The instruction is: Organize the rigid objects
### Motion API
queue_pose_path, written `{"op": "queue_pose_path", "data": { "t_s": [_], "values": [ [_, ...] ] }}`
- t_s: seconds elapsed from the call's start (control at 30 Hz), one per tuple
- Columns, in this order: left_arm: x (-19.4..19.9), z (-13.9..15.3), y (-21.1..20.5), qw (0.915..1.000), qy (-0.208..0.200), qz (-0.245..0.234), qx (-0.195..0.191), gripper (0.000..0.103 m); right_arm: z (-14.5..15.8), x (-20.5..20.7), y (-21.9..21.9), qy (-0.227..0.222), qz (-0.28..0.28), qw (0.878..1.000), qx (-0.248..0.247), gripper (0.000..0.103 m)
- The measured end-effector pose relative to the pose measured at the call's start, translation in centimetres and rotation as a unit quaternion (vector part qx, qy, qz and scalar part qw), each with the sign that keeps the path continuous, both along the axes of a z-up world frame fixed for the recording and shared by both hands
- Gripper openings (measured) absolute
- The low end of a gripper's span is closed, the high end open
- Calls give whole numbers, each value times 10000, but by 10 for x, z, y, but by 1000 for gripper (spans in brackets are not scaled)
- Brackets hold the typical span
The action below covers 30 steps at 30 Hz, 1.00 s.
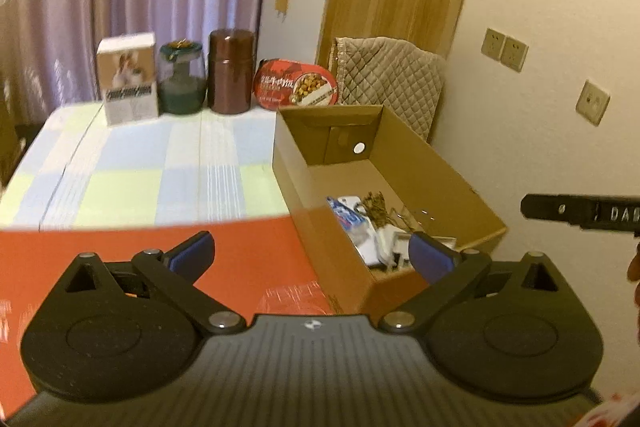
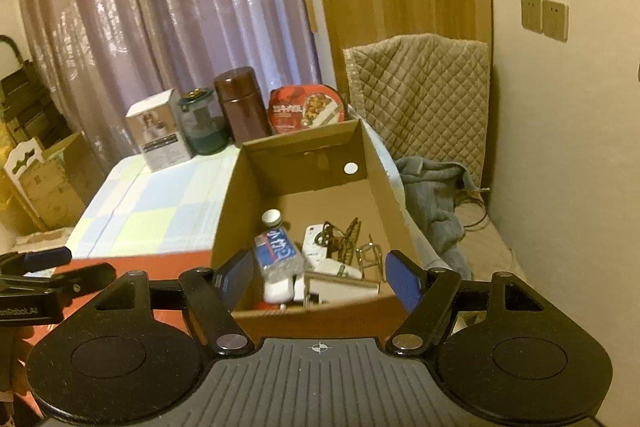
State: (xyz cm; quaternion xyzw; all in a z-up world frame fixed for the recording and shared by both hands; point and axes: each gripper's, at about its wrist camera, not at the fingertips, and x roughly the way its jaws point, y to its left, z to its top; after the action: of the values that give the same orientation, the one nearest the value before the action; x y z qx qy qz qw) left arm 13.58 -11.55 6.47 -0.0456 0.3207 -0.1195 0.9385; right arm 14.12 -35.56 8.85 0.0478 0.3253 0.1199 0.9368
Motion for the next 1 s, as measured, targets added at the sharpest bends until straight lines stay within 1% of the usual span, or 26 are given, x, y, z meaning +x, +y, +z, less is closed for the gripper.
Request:
{"op": "queue_pose_path", "data": {
  "t_s": [0.07,0.2,0.3,0.43,0.53,0.67,0.83,1.0],
  "values": [
    [-14,0,2,9999,72,101,-80,101,2,-13,3,12,39,10000,-87,71],
    [-43,1,6,9993,184,291,-139,101,4,-36,4,59,50,9999,-72,71],
    [-61,4,9,9991,195,371,-98,101,7,-54,7,40,92,9998,-189,71],
    [-83,8,12,9985,162,521,47,101,5,-78,13,53,155,9993,-342,71],
    [-96,12,15,9980,119,622,46,101,2,-94,19,56,217,9990,-392,71],
    [-111,15,13,9979,113,630,82,101,-3,-110,28,71,289,9987,-422,71],
    [-125,14,14,9977,184,646,47,101,-8,-125,36,111,332,9979,-551,71],
    [-135,10,16,9971,245,713,35,101,-16,-138,35,193,299,9979,-538,71]
  ]
}}
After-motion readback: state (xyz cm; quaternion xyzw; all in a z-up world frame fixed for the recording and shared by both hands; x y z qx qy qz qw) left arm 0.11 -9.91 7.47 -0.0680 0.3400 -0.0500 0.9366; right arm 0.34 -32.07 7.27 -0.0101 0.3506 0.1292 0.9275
